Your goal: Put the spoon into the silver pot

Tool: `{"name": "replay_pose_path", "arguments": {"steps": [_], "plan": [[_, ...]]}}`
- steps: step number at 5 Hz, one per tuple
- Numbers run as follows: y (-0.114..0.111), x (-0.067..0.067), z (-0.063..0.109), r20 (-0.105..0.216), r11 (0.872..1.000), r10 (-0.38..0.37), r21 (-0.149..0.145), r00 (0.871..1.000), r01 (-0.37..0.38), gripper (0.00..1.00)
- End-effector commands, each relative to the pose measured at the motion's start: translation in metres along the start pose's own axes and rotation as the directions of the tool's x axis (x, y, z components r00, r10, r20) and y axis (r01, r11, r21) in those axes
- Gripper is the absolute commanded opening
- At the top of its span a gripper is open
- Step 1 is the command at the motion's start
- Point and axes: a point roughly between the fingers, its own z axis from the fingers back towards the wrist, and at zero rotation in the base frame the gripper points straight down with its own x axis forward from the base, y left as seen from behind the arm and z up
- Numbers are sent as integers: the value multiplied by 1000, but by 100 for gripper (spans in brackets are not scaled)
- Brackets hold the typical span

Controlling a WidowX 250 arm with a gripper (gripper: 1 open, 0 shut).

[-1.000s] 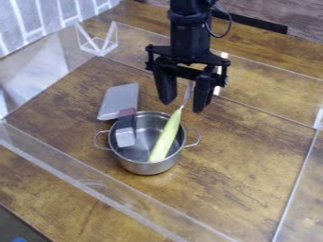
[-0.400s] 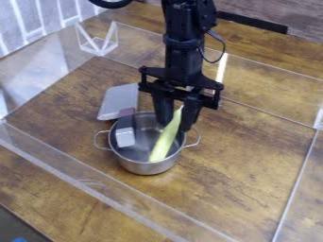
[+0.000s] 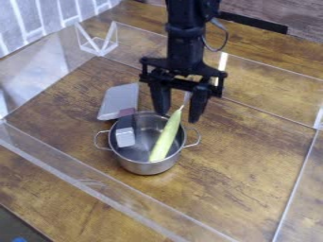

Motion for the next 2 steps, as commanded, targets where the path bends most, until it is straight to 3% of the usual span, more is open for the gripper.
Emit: {"name": "replay_pose_path", "arguments": {"steps": [1,2], "plan": [[8,13,20,74,999,29,-18,997,-27,0],[-1,15,15,71,999,41,-15,997,-40,0]]}}
